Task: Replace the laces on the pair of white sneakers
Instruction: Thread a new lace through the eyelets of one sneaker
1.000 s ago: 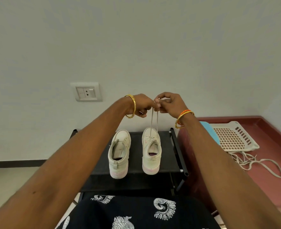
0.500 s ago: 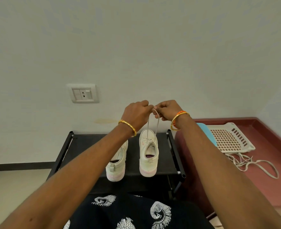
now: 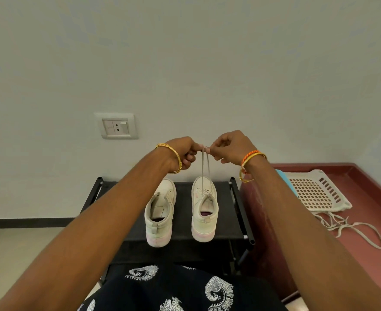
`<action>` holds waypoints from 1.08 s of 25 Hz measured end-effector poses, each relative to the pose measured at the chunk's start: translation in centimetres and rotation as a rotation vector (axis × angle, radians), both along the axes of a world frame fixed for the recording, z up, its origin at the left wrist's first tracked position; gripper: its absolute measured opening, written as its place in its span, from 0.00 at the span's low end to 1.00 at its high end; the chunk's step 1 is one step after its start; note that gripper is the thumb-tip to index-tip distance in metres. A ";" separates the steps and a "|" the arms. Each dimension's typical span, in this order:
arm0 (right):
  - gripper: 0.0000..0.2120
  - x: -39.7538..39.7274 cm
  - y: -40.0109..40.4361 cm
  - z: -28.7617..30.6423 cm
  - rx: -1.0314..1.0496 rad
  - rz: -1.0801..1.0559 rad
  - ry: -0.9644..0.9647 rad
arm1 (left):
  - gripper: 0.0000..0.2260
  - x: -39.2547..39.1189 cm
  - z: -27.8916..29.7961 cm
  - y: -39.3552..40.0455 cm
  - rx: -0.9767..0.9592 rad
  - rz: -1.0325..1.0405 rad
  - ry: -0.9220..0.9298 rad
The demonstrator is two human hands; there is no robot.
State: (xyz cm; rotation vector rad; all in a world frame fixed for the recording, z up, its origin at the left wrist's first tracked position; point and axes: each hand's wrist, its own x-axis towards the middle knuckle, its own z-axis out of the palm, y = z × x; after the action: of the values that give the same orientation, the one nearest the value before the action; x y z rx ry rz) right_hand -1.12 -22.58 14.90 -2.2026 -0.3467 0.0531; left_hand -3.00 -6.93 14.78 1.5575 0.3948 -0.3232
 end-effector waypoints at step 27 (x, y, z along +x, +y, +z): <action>0.06 -1.2 -11.2 -15.5 0.004 -0.969 0.150 | 0.14 -4.1 -15.7 9.6 0.981 0.444 0.106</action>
State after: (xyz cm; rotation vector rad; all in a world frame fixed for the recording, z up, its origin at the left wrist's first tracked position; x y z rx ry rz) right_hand -2.34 -33.76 -0.57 -2.1276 0.8081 -0.3081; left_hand -7.05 2.69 -0.91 2.3290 1.0689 0.1818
